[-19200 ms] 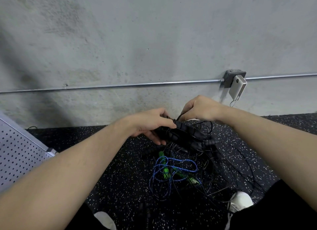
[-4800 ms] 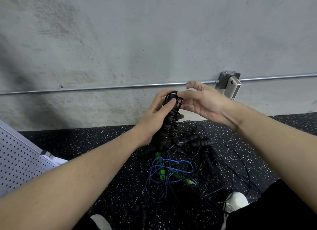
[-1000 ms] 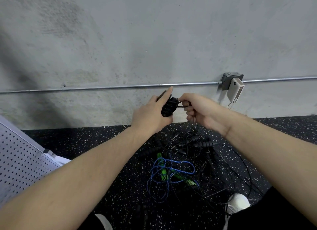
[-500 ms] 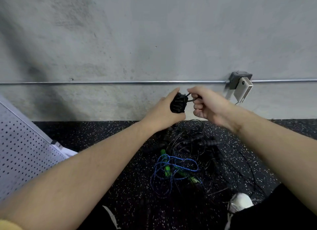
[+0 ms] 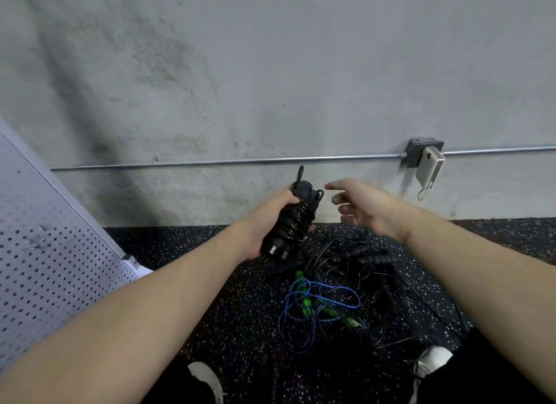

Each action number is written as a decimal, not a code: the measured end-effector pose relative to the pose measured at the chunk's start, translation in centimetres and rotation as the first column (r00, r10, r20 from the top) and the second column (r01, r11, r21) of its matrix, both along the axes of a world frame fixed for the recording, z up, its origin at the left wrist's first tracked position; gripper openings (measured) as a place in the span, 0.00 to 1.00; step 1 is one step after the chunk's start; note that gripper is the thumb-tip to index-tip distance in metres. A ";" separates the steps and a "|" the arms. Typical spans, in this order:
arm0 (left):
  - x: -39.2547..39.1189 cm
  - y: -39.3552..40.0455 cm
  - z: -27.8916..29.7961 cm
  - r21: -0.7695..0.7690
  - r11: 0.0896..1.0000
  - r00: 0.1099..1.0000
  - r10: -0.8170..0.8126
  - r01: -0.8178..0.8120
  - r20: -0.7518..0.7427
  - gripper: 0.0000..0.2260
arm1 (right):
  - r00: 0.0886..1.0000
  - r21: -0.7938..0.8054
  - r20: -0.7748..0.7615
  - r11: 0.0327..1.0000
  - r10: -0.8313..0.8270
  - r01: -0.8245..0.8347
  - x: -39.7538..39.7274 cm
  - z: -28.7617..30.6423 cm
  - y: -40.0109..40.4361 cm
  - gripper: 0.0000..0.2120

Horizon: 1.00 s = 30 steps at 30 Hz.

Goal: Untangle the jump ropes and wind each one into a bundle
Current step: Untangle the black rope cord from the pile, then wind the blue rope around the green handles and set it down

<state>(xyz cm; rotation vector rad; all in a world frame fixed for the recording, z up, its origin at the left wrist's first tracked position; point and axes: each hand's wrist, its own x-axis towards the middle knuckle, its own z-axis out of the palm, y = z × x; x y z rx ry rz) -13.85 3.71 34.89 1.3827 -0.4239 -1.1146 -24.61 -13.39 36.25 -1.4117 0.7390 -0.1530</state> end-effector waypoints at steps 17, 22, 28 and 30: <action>-3.7 8.7 -10.8 0.304 0.942 0.988 0.118 -0.144 0.101 0.17 | 0.747 -0.286 -0.441 0.711 0.498 -0.643 -2.5 -7.6 6.5 0.10; -2.1 9.8 -16.5 0.473 0.879 0.997 0.022 -0.056 0.077 0.22 | 0.609 -0.169 -0.595 0.660 0.524 -0.732 -0.3 -13.4 7.3 0.08; -1.1 11.9 -25.0 0.656 0.754 0.999 -0.032 0.001 0.034 0.24 | 0.627 -0.035 -0.582 0.755 0.518 -0.655 0.7 -21.8 9.2 0.09; -1.3 12.8 -26.7 0.690 0.724 0.999 -0.024 -0.013 0.044 0.25 | 0.587 0.033 -0.594 0.745 0.550 -0.666 0.5 -24.0 9.6 0.10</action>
